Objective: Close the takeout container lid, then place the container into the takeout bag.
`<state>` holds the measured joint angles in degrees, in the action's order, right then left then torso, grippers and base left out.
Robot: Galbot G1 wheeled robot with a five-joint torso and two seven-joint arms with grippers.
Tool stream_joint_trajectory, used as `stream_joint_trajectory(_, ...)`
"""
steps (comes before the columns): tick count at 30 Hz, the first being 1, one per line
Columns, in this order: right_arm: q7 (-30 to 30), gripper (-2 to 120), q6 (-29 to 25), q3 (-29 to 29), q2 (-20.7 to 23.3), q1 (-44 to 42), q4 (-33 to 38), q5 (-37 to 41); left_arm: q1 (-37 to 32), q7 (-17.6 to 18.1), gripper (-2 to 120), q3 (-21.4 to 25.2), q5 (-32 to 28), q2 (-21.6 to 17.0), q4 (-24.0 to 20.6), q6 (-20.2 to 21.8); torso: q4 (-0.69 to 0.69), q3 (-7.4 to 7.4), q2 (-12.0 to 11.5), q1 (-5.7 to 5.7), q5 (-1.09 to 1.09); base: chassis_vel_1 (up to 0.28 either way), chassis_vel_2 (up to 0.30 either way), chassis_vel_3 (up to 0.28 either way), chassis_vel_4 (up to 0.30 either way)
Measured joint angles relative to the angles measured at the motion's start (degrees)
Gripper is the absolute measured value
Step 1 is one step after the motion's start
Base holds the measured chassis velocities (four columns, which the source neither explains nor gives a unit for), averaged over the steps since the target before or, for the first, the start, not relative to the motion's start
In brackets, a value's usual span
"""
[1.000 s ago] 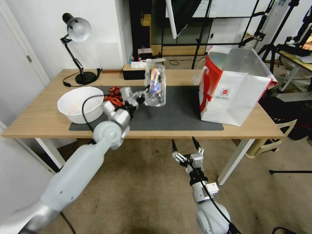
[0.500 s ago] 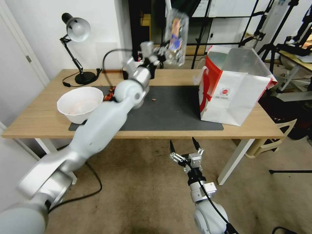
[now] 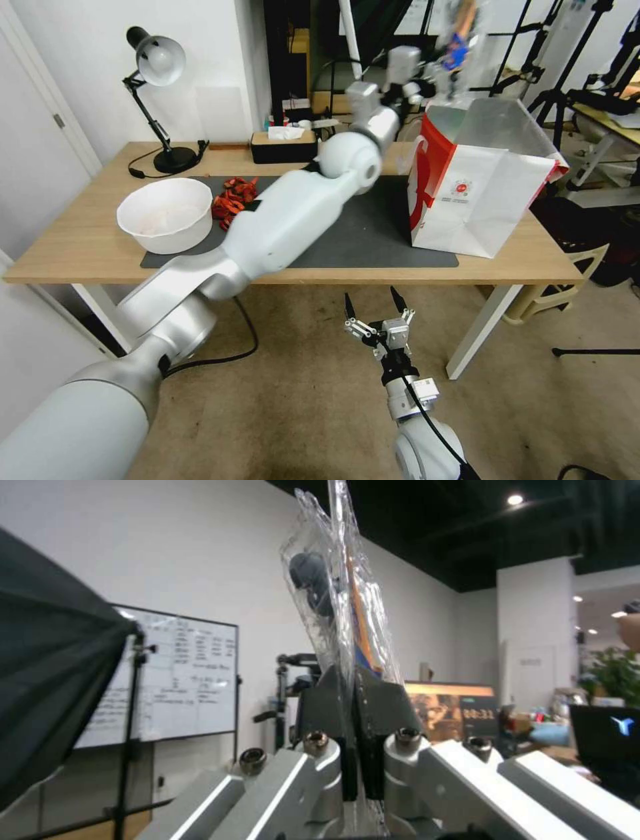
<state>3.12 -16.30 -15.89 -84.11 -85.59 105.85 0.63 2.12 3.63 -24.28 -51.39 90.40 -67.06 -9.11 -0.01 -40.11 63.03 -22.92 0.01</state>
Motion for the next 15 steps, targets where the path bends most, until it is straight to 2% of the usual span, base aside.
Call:
stream_joint_trajectory(4, 0.0, 100, 0.0, 0.0, -0.4, 0.3, -0.5, -0.2, -0.2, -1.0, 0, -2.1, 2.4, 1.5, 1.4, -0.9, 0.0, 0.0, 0.0, 0.0, 0.0, 0.0, 0.0, 0.0, 0.0)
stream_joint_trajectory(10, 0.0, 100, 0.1, 0.2, -1.0, 0.8, -1.0, -0.3, -1.2, -3.0, 0, -5.2, 7.7, 1.4, 2.6, -2.4, 0.01, 0.01, 0.0, 0.0, -0.01, 0.0, 0.0, 0.0, 0.0)
stream_joint_trajectory(13, 0.0, 100, 0.2, 0.2, -1.1, 1.1, -1.2, -0.4, -1.7, -3.6, 5, -6.7, 10.6, 0.6, 2.8, -2.9, 0.02, 0.0, 0.0, 0.0, -0.01, 0.0, 0.0, 0.0, 0.0)
stream_joint_trajectory(15, 0.0, 100, 0.3, 0.2, -1.0, 1.2, -1.3, -0.4, -2.0, -3.4, 17, -7.0, 11.7, 0.2, 2.9, -3.3, 0.02, 0.0, 0.0, 0.0, -0.02, 0.0, 0.0, 0.0, 0.0)
